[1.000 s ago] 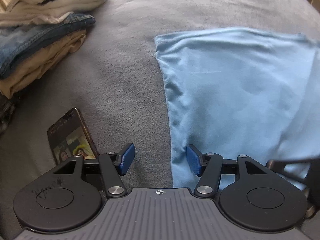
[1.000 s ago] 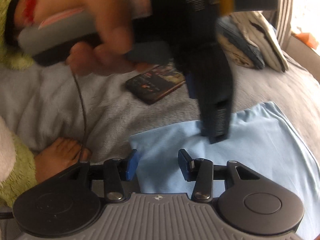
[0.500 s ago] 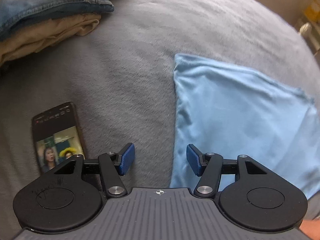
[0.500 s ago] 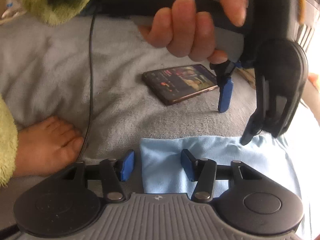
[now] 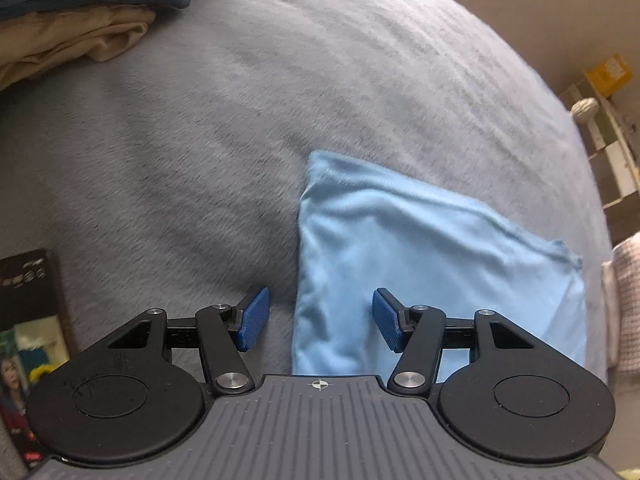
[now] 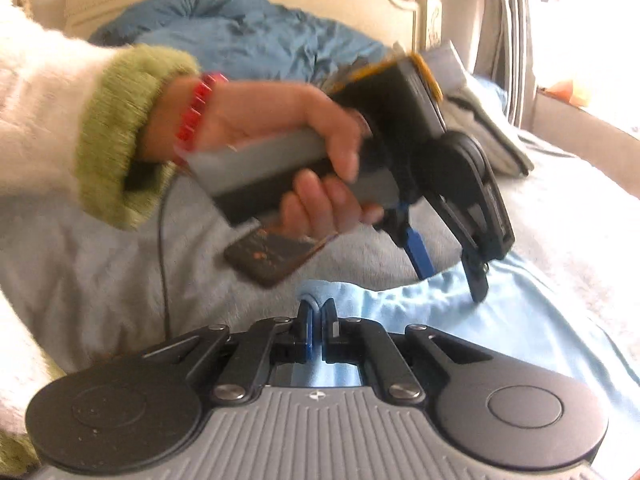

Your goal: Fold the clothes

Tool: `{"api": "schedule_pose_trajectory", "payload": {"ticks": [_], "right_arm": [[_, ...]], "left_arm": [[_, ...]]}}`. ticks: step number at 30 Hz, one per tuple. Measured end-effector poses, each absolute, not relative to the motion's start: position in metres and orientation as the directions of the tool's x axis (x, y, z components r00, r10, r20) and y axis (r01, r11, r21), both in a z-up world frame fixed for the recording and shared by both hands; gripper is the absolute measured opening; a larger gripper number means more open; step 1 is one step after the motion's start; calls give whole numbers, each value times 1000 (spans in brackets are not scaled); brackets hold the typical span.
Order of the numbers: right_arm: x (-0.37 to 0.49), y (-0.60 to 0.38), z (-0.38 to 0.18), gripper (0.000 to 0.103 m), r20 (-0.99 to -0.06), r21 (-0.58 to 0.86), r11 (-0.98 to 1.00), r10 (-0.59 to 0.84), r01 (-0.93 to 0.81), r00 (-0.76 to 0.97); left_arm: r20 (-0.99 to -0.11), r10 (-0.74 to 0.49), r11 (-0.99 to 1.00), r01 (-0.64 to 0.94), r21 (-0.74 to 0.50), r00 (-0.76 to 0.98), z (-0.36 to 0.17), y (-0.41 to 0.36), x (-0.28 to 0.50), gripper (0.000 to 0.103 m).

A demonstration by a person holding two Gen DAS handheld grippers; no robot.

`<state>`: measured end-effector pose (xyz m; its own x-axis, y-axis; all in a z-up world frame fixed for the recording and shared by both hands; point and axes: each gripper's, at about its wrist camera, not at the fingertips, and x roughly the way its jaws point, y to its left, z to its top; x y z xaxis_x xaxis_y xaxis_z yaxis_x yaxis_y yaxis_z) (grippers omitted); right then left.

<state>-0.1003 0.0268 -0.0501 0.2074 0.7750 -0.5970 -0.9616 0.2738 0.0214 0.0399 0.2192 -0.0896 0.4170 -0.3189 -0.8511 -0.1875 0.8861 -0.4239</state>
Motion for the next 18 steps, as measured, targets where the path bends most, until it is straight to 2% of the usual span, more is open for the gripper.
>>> {"api": "schedule_pose_trajectory", "payload": {"ticks": [1, 5, 7, 8, 12, 18], "right_arm": [[-100, 25, -47, 3, -588, 24, 276, 781, -961, 210], [-99, 16, -36, 3, -552, 35, 283, 805, -958, 218], [-99, 12, -31, 3, -533, 40, 287, 816, -957, 222], [-97, 6, -30, 3, -526, 48, 300, 819, -953, 231], [-89, -20, -25, 3, -497, 79, 350, 826, -933, 268], [-76, -62, -19, 3, -456, 140, 430, 828, -892, 327]], "left_arm": [[-843, -328, 878, -192, -439, 427, -90, 220, 42, 47], [-813, -373, 844, -200, -498, 447, -93, 218, 52, 33], [-811, -376, 835, -216, -507, 449, -96, 215, 57, 11], [-812, -374, 830, -228, -509, 449, -97, 214, 59, 7], [-809, -336, 831, -253, -496, 482, -84, 202, 59, 4], [-794, -324, 881, -141, -451, 515, -43, 149, 70, 3]]}}
